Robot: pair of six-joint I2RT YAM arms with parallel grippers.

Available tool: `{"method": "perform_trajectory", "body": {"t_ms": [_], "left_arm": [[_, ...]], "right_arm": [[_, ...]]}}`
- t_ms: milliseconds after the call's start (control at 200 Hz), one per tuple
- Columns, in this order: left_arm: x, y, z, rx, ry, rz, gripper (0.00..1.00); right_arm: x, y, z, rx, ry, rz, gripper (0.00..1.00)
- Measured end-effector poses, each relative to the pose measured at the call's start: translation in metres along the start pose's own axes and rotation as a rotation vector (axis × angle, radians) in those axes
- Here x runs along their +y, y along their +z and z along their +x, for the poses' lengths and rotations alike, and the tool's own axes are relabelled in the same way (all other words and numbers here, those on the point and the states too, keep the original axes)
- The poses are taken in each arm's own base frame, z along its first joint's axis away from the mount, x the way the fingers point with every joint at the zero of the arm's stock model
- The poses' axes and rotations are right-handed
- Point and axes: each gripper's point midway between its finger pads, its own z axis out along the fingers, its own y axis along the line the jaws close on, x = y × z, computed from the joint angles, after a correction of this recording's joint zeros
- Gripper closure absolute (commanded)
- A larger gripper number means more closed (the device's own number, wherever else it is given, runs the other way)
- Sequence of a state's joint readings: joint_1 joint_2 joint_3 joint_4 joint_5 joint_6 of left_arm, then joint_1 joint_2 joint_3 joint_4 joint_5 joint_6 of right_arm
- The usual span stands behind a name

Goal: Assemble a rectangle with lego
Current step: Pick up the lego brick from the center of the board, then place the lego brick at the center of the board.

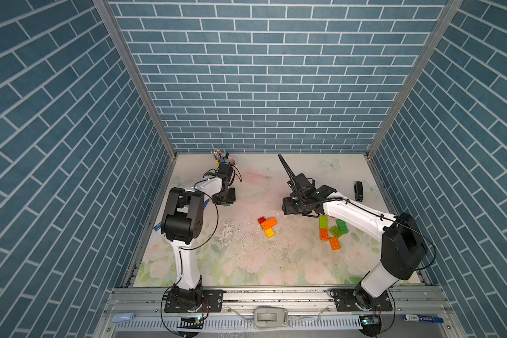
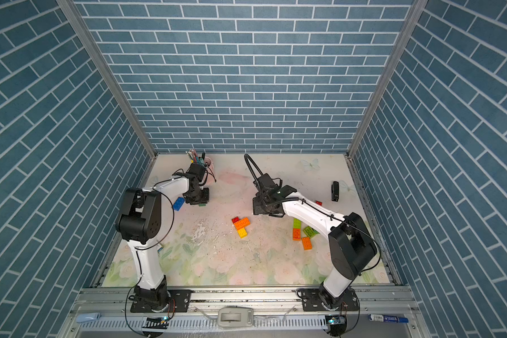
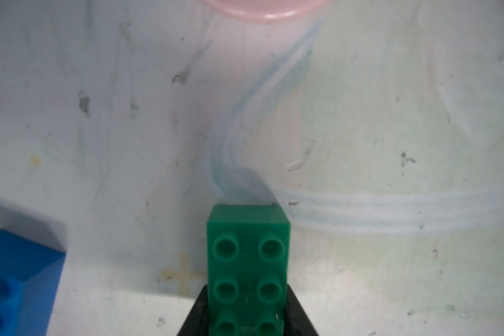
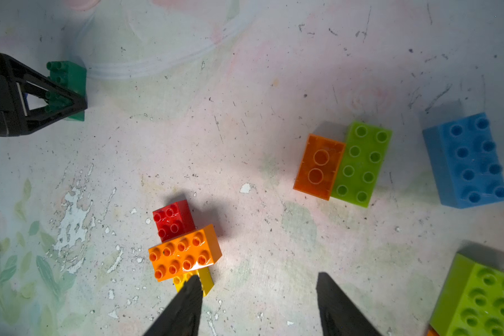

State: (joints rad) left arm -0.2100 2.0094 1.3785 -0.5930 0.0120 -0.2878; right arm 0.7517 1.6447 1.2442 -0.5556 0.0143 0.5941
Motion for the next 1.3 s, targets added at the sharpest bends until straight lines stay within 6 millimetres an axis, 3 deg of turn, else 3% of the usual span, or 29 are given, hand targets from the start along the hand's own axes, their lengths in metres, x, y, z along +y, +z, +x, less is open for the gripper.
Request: {"method": "perform_trajectory", "body": {"t_ms": [130, 265, 365, 450, 560, 630, 705, 880, 1045, 1170, 1220, 1300], "left_arm": [[-0.002, -0.003, 0.006, -0.008, 0.014, 0.012, 0.78], [-0.021, -0.03, 0.04, -0.005, 0.083, 0.035, 0.79], [-0.059, -0.068, 0.084, -0.035, 0.197, 0.092, 0.78], [-0.083, -0.09, 0.137, -0.033, 0.284, 0.152, 0.78], [-0.08, -0.093, 0.2, 0.04, 0.339, 0.136, 0.78], [-0.08, -0.098, 0.223, 0.06, 0.38, 0.116, 0.78], [-0.097, -0.11, 0.235, 0.035, 0.439, 0.14, 0.77], [-0.17, -0.13, 0.252, -0.009, 0.606, 0.244, 0.75], [-0.237, -0.103, 0.269, 0.03, 0.759, 0.269, 0.74], [-0.261, -0.075, 0.273, 0.056, 0.846, 0.25, 0.71], [-0.264, -0.068, 0.272, 0.061, 0.87, 0.242, 0.64], [-0.267, -0.064, 0.27, 0.062, 0.908, 0.24, 0.43]], "right_arm": [[0.002, 0.0, 0.001, 0.006, 0.0, -0.009, 0.41], [0.005, -0.001, 0.004, 0.014, -0.006, -0.022, 0.41], [0.012, -0.005, 0.016, 0.019, -0.032, -0.032, 0.42], [0.019, -0.01, 0.035, 0.03, -0.074, -0.039, 0.44], [0.022, -0.014, 0.055, 0.033, -0.112, -0.034, 0.45], [0.016, -0.017, 0.061, 0.028, -0.105, -0.024, 0.46], [0.003, -0.02, 0.062, 0.017, -0.065, -0.004, 0.46], [-0.045, -0.029, 0.055, -0.019, 0.09, 0.044, 0.48], [-0.093, -0.039, 0.055, -0.038, 0.238, 0.09, 0.5], [-0.109, -0.04, 0.061, -0.025, 0.297, 0.098, 0.51], [-0.112, -0.039, 0.066, -0.012, 0.307, 0.098, 0.51], [-0.117, -0.038, 0.073, 0.012, 0.321, 0.105, 0.5]]}}
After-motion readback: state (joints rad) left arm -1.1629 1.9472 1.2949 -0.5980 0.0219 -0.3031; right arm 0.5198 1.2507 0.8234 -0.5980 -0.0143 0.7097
